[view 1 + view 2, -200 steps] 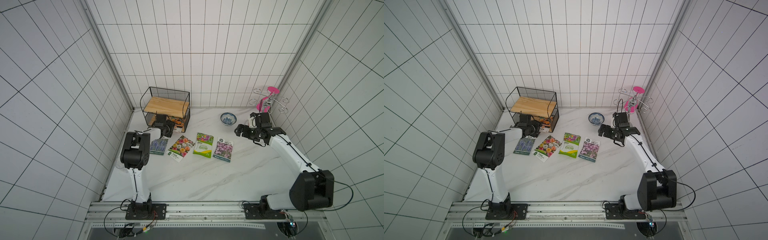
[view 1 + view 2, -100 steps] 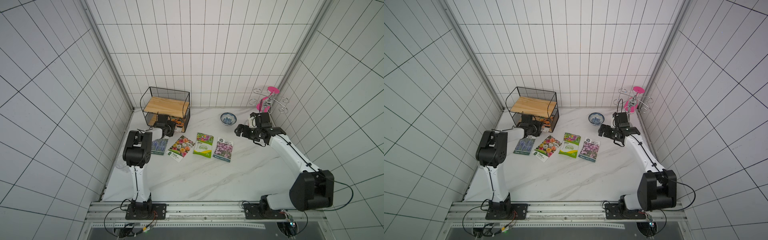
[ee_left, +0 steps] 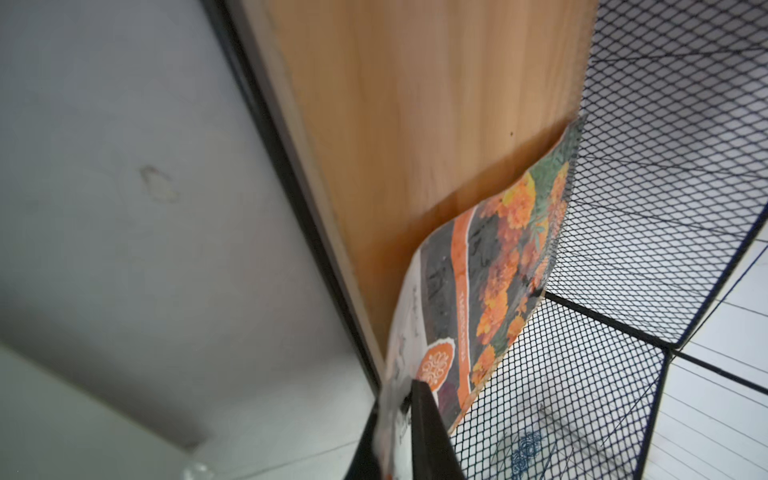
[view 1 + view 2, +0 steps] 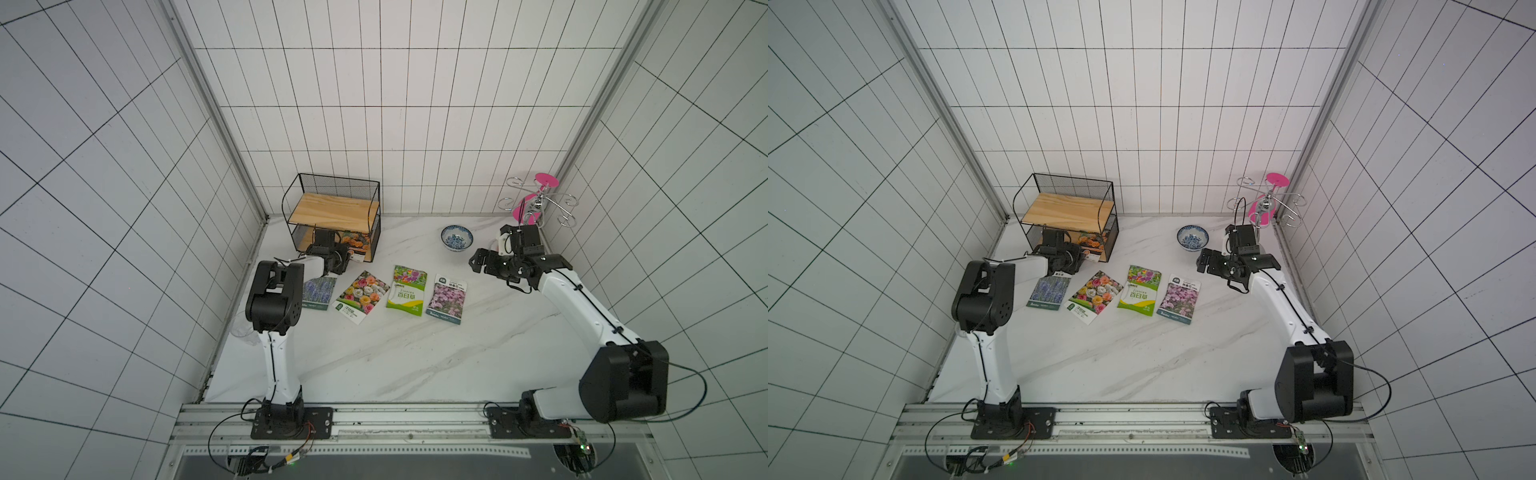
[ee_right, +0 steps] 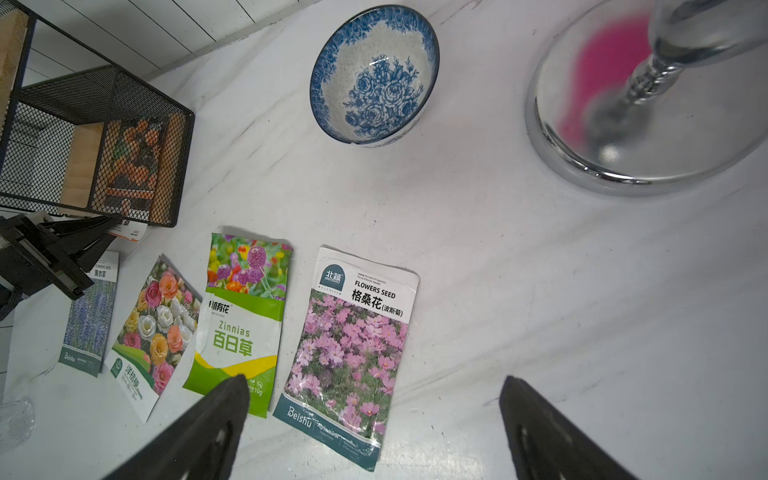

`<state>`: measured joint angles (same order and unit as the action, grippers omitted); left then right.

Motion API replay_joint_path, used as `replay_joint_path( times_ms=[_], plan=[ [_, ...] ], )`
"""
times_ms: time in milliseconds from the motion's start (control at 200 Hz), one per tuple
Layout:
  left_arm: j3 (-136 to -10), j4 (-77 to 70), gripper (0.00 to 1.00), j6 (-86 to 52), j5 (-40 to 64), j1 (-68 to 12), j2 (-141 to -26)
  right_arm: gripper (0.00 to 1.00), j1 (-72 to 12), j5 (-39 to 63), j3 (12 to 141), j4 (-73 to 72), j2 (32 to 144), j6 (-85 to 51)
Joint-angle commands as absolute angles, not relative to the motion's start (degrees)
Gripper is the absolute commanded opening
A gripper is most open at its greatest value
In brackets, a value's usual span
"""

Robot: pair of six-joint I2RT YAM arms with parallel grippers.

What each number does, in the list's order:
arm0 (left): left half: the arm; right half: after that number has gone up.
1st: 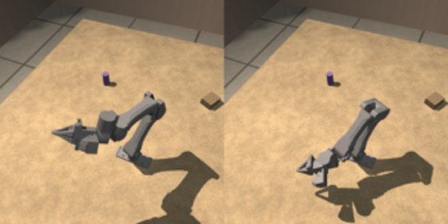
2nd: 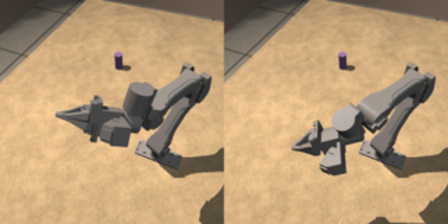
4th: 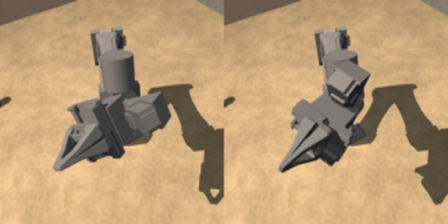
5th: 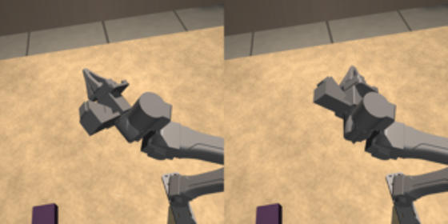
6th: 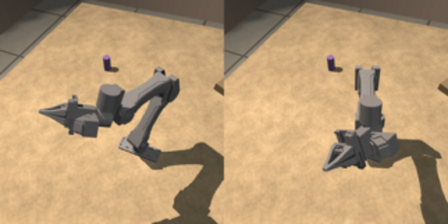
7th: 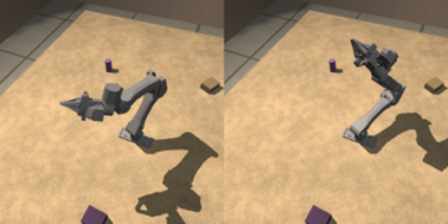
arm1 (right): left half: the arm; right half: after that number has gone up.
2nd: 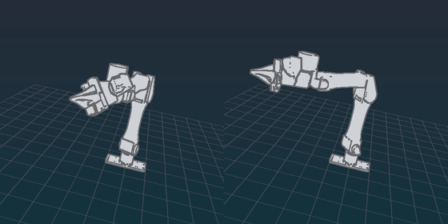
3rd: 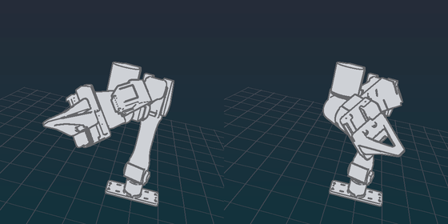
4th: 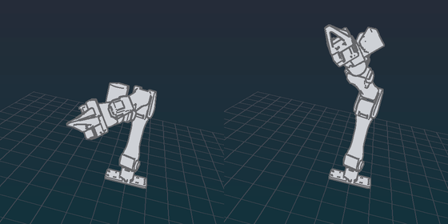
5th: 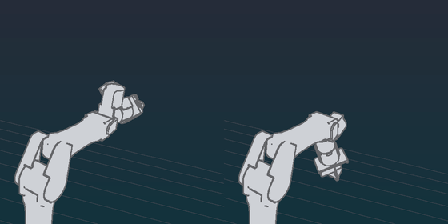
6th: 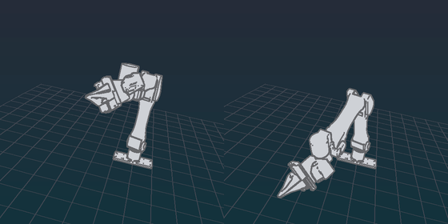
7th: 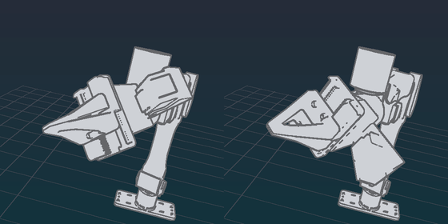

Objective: Take the seed bag off the shelf
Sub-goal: Pick up the seed packet from the shelf.

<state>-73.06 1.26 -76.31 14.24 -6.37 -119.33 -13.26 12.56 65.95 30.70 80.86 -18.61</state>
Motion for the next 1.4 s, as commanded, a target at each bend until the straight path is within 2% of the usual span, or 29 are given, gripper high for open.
replay_joint_path(
  times_ms=[0,205,485,715,930,1135,1394],
  plan=[
    [-73.6,1.7,0.08,-74.4,14.9,-6.1,-117.9,0.99,-13.5,11.5,64.5,30.6,79.2,-18.0],
    [-71.8,3.1,0.00,-72.9,16.4,-6.1,-113.5,0.99,-13.4,11.4,64.6,30.5,79.1,-17.9],
    [-63.7,8.2,0.00,-69.0,18.6,-5.9,-101.4,0.99,-13.2,11.1,64.7,30.5,78.4,-17.8],
    [-61.1,19.6,0.00,-62.0,18.7,-5.8,-89.1,0.99,-12.7,11.2,63.8,30.5,77.4,-18.0],
    [-56.5,26.0,0.00,-61.5,22.1,-6.9,-79.3,0.99,-12.7,11.7,63.8,30.5,77.8,-18.4],
    [-53.1,27.5,0.00,-63.6,23.6,-11.8,-73.7,0.99,-12.7,11.8,63.8,30.5,77.6,-18.5],
    [-51.7,20.1,0.00,-67.2,24.0,-19.8,-76.0,0.99,-12.7,11.7,63.0,31.1,76.5,-18.4]
  ],
)
